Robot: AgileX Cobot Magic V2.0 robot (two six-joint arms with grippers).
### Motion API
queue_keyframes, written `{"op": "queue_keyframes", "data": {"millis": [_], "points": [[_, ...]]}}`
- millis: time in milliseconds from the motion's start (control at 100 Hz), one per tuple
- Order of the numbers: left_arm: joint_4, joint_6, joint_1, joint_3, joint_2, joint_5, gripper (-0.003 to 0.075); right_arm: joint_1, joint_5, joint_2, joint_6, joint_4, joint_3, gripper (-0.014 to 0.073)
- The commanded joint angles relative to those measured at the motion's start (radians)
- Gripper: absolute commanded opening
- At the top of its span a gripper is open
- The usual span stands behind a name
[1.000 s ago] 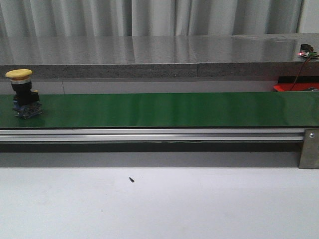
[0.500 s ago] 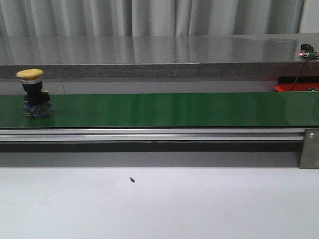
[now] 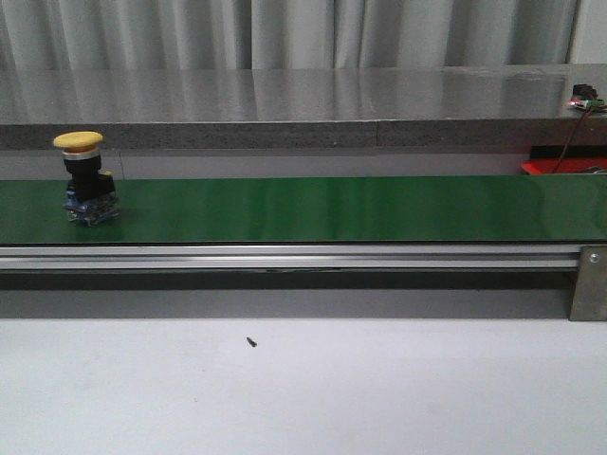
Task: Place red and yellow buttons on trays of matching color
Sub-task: 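Set the red button on the belt and release the left gripper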
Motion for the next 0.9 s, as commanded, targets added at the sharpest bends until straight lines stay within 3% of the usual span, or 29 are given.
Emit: {"op": "queue_keyframes", "data": {"millis": [0, 180, 440, 780, 890], "points": [[-0.027, 0.006, -0.05, 0.011, -0.105, -0.024, 0.0258, -0.003, -0.081, -0.019, 0.0, -0.002, -0.019, -0.0068], [-0.038, 0.006, -0.171, 0.082, -0.212, -0.024, -0.0022, -0.003, -0.081, -0.019, 0.0, -0.002, -0.019, -0.0068], [-0.081, 0.006, -0.278, 0.197, -0.342, -0.022, -0.002, -0.003, -0.081, -0.019, 0.0, -0.002, -0.019, -0.0068], [-0.082, 0.006, -0.282, 0.387, -0.584, -0.013, -0.002, -0.002, -0.114, -0.019, 0.0, -0.002, -0.019, -0.0068], [-0.082, 0.006, -0.282, 0.457, -0.681, -0.013, -0.002, -0.001, -0.191, -0.018, 0.0, 0.001, -0.023, -0.0068]]}}
